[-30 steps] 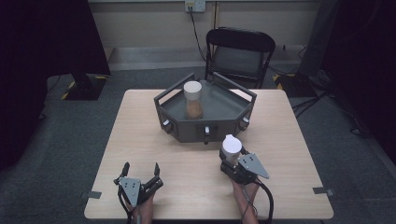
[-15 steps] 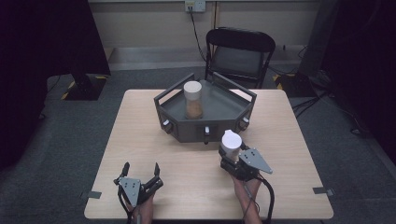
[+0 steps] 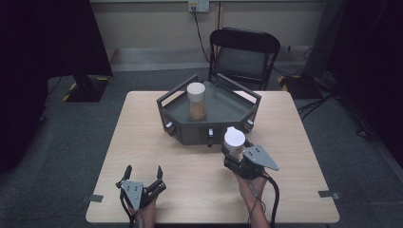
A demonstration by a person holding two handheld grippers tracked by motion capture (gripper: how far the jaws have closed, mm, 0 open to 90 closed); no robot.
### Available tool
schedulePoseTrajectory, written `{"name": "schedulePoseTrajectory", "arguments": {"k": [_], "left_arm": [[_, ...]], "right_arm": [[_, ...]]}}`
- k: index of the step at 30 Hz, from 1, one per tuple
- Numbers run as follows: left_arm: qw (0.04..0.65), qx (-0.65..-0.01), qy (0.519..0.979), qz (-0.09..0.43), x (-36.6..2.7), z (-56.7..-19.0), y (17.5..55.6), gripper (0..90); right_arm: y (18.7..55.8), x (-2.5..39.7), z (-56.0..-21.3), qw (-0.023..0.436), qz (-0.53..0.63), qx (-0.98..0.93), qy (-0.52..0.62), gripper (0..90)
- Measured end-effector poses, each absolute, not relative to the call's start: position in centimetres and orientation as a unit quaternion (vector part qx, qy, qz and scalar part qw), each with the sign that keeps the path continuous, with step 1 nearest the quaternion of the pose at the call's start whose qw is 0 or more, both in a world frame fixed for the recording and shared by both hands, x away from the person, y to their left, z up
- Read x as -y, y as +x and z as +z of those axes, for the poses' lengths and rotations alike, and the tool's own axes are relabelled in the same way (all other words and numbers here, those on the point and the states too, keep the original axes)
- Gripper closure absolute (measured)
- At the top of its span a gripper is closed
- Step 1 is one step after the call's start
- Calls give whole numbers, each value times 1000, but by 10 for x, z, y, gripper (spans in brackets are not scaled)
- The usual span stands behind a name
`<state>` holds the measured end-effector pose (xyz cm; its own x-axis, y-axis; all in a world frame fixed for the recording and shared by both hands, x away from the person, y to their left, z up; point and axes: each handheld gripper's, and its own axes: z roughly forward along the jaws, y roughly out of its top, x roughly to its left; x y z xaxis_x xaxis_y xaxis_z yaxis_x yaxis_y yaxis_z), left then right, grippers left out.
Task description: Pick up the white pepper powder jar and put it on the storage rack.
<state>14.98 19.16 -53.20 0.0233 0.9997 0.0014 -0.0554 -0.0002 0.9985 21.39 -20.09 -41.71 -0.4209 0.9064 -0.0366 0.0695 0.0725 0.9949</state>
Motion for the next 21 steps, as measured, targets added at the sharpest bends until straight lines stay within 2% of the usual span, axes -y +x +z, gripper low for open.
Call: {"name": "schedulePoseTrajectory", "arguments": {"k": [21], "left_arm": [[519, -480, 492, 508, -191, -532, 150, 1]], "right_arm": [[227, 199, -387, 371, 571, -635, 365, 303]]}}
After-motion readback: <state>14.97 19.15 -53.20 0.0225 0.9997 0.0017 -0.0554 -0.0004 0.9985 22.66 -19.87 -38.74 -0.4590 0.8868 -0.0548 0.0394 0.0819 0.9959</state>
